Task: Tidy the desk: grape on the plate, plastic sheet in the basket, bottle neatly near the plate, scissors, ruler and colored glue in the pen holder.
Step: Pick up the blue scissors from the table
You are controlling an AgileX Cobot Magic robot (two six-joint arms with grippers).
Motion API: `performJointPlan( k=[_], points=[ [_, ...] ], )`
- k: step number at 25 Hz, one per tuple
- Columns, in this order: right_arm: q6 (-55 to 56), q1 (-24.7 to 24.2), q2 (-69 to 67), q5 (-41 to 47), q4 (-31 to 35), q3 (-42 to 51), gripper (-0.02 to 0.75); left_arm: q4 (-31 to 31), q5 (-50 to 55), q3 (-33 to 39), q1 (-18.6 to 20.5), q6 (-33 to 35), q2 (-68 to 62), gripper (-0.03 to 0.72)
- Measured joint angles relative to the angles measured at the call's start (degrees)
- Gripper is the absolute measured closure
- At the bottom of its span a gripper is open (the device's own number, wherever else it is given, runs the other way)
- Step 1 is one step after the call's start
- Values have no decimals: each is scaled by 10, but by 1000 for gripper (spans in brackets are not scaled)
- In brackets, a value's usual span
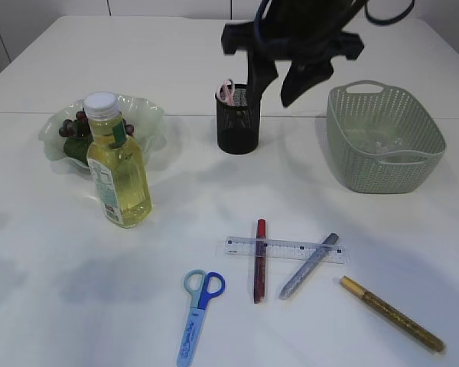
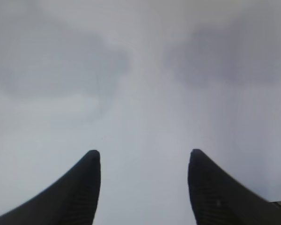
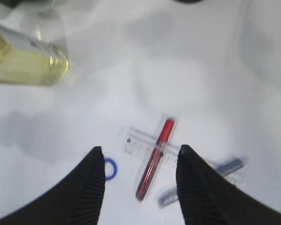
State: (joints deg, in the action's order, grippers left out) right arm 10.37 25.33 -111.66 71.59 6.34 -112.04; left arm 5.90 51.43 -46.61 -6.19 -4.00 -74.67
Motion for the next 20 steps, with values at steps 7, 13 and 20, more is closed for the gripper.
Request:
performJointPlan(
  k=[7,13,20],
  points=[
    [106,104,27,-1,-13,145,339,0,4,0,0,0,0,254],
    [249,190,3,-5,-50,162,339,0,-1,0,0,0,0,254],
    [366,239,-67,-27,-51,163,339,0,-3,0,0,1,0,254]
  ],
)
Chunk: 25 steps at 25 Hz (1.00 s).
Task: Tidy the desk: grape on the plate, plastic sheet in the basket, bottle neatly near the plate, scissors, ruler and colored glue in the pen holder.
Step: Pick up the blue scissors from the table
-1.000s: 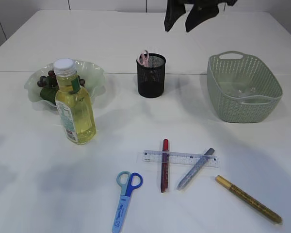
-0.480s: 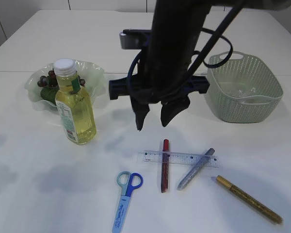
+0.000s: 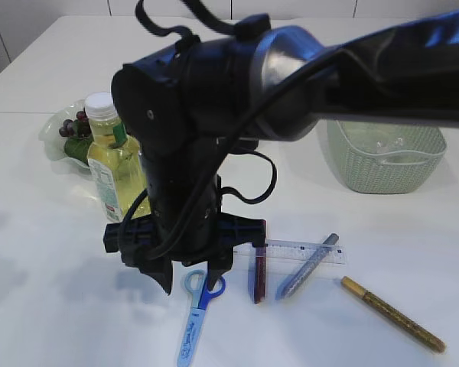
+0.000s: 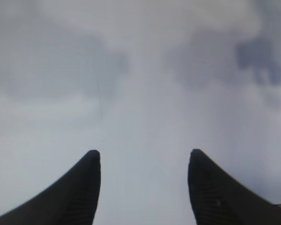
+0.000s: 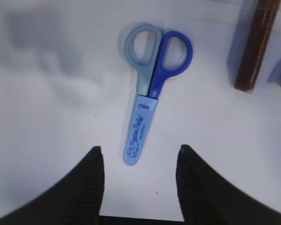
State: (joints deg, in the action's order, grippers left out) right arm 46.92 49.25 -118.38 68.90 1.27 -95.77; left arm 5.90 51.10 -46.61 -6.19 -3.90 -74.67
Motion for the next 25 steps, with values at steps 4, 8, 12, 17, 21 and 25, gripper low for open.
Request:
performJointPlan(
  k=[4,8,12,17,21,25],
  points=[
    [17,2,-31,-6,0,1,339,0,-1,0,0,0,0,253],
    [50,1,-41,-27,-4,1,339,0,-1,0,0,0,0,254],
    [60,-2,-46,-43,-5,1,339,0,-2,0,0,0,0,253],
    [62,-15,-69,-47,10,1,339,0,-3,0,0,0,0,254],
    [63,-25,-77,-48,15,1,339,0,-4,0,0,0,0,254],
    [48,-28,-81,-52,20,1,339,0,-6,0,0,0,0,254]
  ],
)
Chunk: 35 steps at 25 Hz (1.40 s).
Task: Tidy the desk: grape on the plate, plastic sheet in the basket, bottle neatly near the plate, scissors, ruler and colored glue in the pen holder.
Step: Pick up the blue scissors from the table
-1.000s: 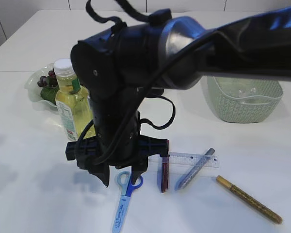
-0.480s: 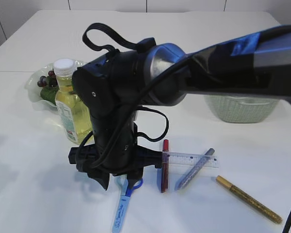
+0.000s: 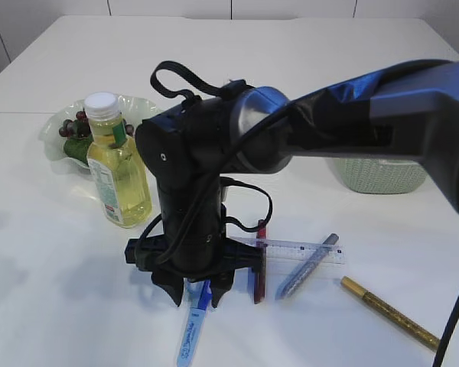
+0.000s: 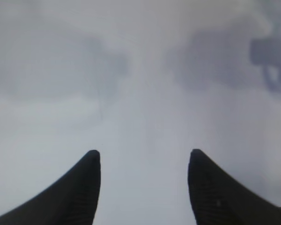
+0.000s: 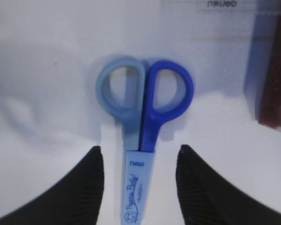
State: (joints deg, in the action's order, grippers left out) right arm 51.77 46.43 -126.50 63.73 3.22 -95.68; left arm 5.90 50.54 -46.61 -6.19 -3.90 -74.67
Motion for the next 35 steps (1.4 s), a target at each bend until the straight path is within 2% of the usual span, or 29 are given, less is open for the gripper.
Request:
performJointPlan(
  k=[23,27,32,35],
  points=[
    [-35,0,-35,-12,27,0,344,0,-4,0,0,0,0,253],
    [-35,0,-38,-13,31,-2,403,0,-4,0,0,0,0,254],
    [-32,0,-39,-11,32,-3,517,0,-4,0,0,0,0,254],
    [-24,0,-39,-8,31,-4,542,0,-4,0,0,0,0,254]
  ],
)
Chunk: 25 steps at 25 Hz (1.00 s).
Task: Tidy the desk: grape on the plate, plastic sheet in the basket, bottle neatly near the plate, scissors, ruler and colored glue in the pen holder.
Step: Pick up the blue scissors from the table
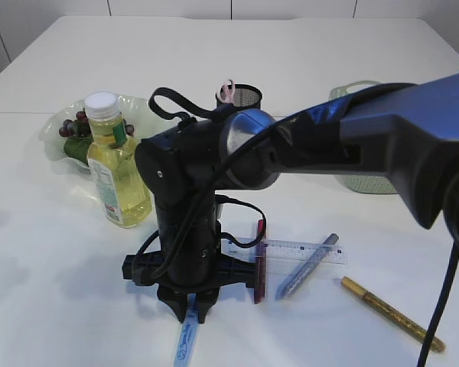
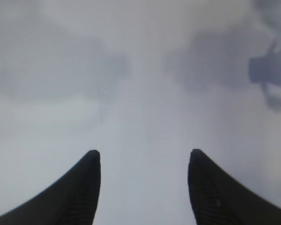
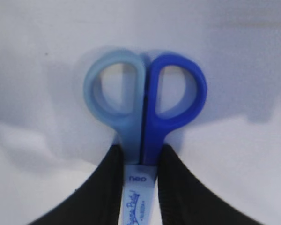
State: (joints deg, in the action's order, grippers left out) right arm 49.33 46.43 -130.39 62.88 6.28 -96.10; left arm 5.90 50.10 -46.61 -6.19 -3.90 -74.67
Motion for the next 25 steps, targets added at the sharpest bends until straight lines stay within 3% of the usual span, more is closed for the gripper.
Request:
performJointPlan(
  k=[10,25],
  points=[
    [2,0,-1,44,-45,-1,545,0,0,0,0,0,0,254],
    [-33,0,-1,55,-51,-1,546,0,-1,0,0,0,0,254]
  ],
)
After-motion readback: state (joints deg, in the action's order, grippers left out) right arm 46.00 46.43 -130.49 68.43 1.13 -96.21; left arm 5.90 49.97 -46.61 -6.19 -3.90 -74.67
